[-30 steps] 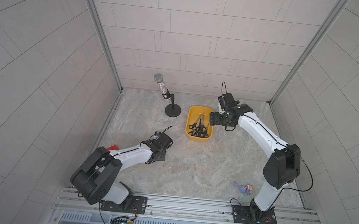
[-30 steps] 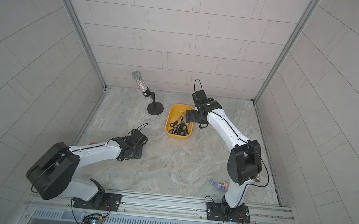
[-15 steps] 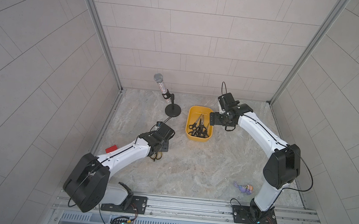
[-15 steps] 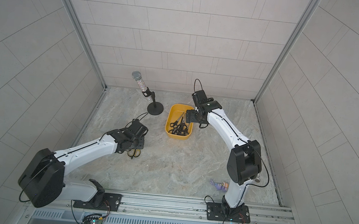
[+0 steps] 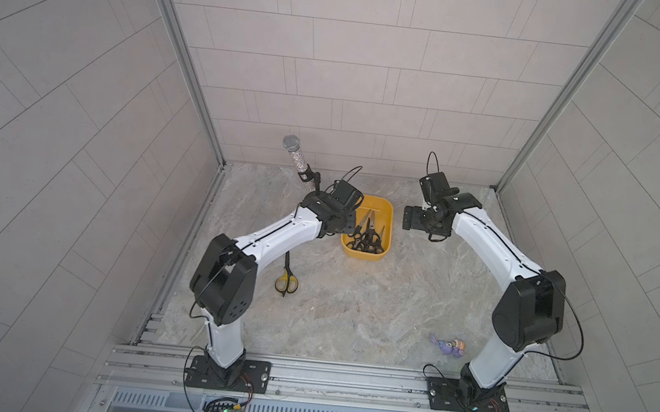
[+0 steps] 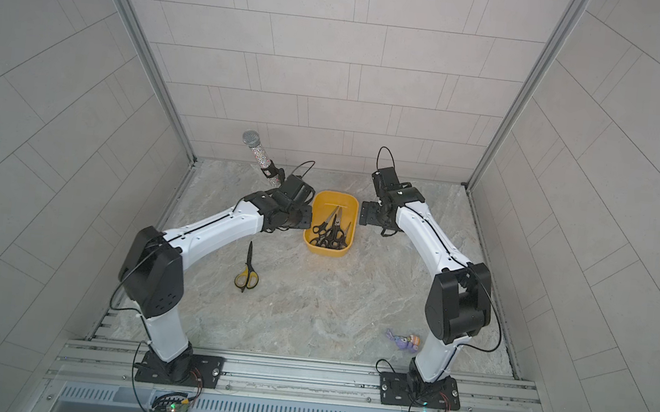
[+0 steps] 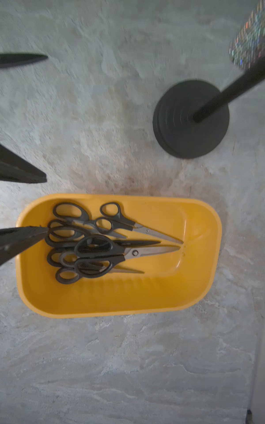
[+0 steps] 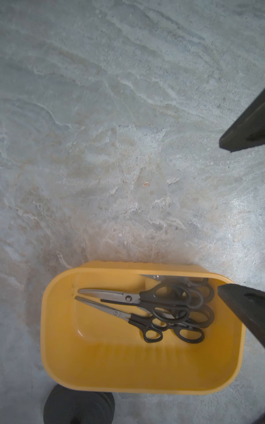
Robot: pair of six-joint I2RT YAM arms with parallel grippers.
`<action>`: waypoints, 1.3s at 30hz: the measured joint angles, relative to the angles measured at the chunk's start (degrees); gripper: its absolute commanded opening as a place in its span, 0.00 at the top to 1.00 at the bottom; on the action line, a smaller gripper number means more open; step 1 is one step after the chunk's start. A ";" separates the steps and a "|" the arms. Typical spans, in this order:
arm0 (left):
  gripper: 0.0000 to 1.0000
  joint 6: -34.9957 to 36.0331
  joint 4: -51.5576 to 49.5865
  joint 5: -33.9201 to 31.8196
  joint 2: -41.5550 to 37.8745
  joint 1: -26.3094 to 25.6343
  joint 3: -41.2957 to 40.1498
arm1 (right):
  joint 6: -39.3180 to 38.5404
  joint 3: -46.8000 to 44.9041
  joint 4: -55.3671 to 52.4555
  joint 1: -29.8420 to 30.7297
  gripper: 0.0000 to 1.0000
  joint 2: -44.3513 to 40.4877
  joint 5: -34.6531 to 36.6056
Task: Take the scissors out of the storage box
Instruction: Pick up the scissors from the storage box.
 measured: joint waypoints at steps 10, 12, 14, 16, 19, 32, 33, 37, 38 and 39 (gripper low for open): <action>0.66 -2.54 0.20 2.49 16.22 -3.19 13.90 | 0.59 -2.49 0.00 0.02 0.04 -3.52 0.46; 0.67 -3.08 0.15 2.69 17.57 -3.37 14.91 | 0.59 -2.84 -0.04 0.02 0.04 -3.52 0.46; 0.67 -3.65 -0.04 2.84 18.88 -3.37 15.80 | 0.59 -3.19 -0.07 0.00 0.04 -3.54 0.46; 0.67 -4.00 -0.22 2.84 20.06 -3.37 16.63 | 0.57 -3.34 -0.11 -0.04 0.04 -3.54 0.46; 0.68 -4.11 -0.35 2.80 21.90 -3.37 17.94 | 0.55 -3.37 -0.09 -0.04 0.04 -3.56 0.46; 0.68 -3.89 -1.62 3.80 25.86 -3.78 20.76 | 0.55 -3.34 -0.09 -0.42 0.04 -3.56 0.31; 0.68 -3.89 -1.62 3.98 26.18 -3.82 21.14 | 0.55 -3.34 -0.09 -0.42 0.05 -3.56 0.31; 0.68 -3.43 -2.56 3.93 27.32 -4.04 22.38 | 0.52 -3.34 -0.09 -0.42 0.04 -3.56 0.33; 0.68 -3.17 -3.37 3.58 27.41 -4.15 22.69 | 0.52 -3.34 -0.09 -0.46 0.05 -3.56 0.31; 0.68 -2.99 -4.15 3.26 27.45 -4.26 22.99 | 0.52 -3.34 -0.09 -0.52 0.05 -3.56 0.31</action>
